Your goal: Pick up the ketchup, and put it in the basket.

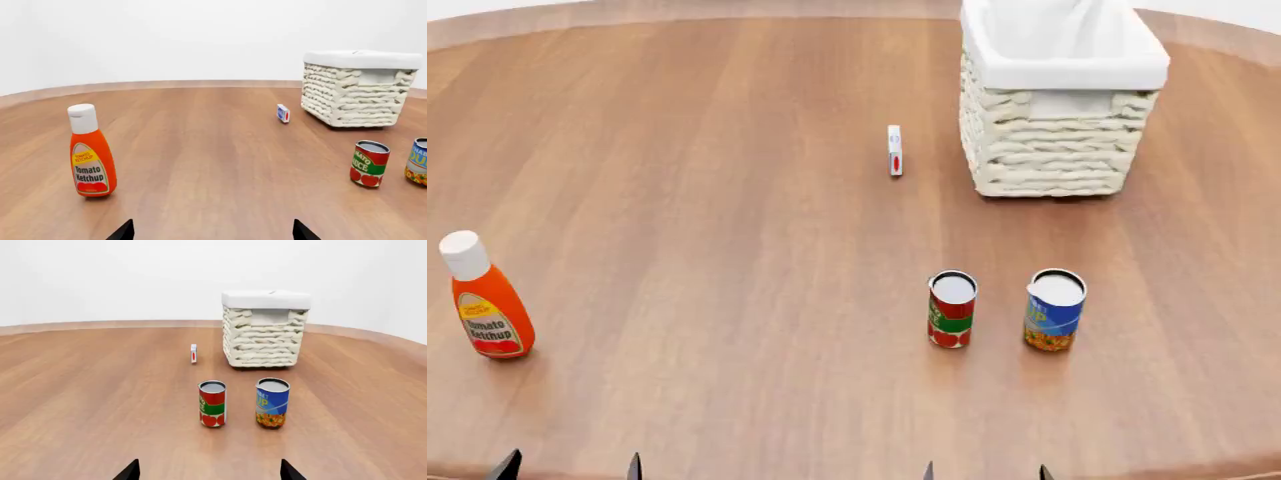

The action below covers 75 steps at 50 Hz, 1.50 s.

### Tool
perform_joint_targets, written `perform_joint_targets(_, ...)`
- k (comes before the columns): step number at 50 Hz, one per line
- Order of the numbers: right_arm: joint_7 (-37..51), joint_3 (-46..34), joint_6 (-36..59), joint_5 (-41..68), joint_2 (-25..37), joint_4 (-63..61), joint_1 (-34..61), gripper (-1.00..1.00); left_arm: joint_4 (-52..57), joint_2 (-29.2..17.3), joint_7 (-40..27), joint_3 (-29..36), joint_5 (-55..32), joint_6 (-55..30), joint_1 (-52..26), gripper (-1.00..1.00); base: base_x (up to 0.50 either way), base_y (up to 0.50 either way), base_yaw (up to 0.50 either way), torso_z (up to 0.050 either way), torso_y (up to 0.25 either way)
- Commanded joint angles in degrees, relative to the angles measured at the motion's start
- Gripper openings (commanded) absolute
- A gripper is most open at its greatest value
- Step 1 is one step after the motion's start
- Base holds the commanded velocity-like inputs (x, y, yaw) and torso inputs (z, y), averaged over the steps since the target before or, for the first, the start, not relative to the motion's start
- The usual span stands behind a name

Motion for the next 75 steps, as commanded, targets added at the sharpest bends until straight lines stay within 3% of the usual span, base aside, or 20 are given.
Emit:
perform_joint_targets(1, 1.61, -1.64, 0.82, -0.19, 0.87, 0.3, 0.17, 1.0, -0.49, -0.89, -1.9, 1.06, 0.05, 0.64, -0.18, 1.0, 0.0, 0.0, 0.0, 0.0, 0.0)
perform_joint_targets(12, 3.61, -3.9, 1.71, 1.51, 2.67, -0.13, 0.48, 1.0, 0.78, -2.57, -1.95, 2.06, -6.27, -3.35, -0.56, 1.0, 0.0, 0.0, 0.0, 0.0, 0.0)
perform_joint_targets(16, 3.81, -4.18, 1.83, 1.72, 2.93, -0.34, 0.46, 1.0, 0.71, -2.91, -2.94, 2.67, -5.1, -2.98, -0.6, 1.0, 0.0, 0.0, 0.0, 0.0, 0.0)
perform_joint_targets(17, 1.56, -1.91, 1.98, -0.35, 0.98, -0.43, 0.38, 1.0, 0.67, -0.77, -0.44, 0.31, -3.0, -2.87, -0.47, 1.0, 0.0, 0.0, 0.0, 0.0, 0.0)
perform_joint_targets(31, 5.27, -5.62, 5.74, 0.22, 2.59, -7.57, -1.14, 1.0, 2.98, -2.83, -2.15, 1.3, -8.95, -6.23, -0.8, 1.0, 0.0, 0.0, 0.0, 0.0, 0.0)
perform_joint_targets(39, 5.04, -8.75, 9.75, -0.78, 4.22, -21.13, -3.6, 1.0, 17.95, -4.01, -6.12, 1.85, -7.99, -9.79, 3.05, 1.0, 0.0, 0.0, 0.0, 0.0, 0.0)
perform_joint_targets(52, 7.97, -8.53, 10.08, -0.79, 5.01, -28.62, -4.73, 1.0, 31.59, -6.32, -7.15, 4.09, -8.84, -13.48, 6.0, 1.0, 0.0, 0.0, 0.0, 0.0, 0.0)
perform_joint_targets(75, 10.71, -8.88, 4.63, 0.75, 6.64, -28.59, -5.57, 1.0, 34.53, -8.44, -8.11, 5.68, -10.02, -13.52, 6.83, 1.0, 0.0, 0.0, 0.0, 0.0, 0.0)
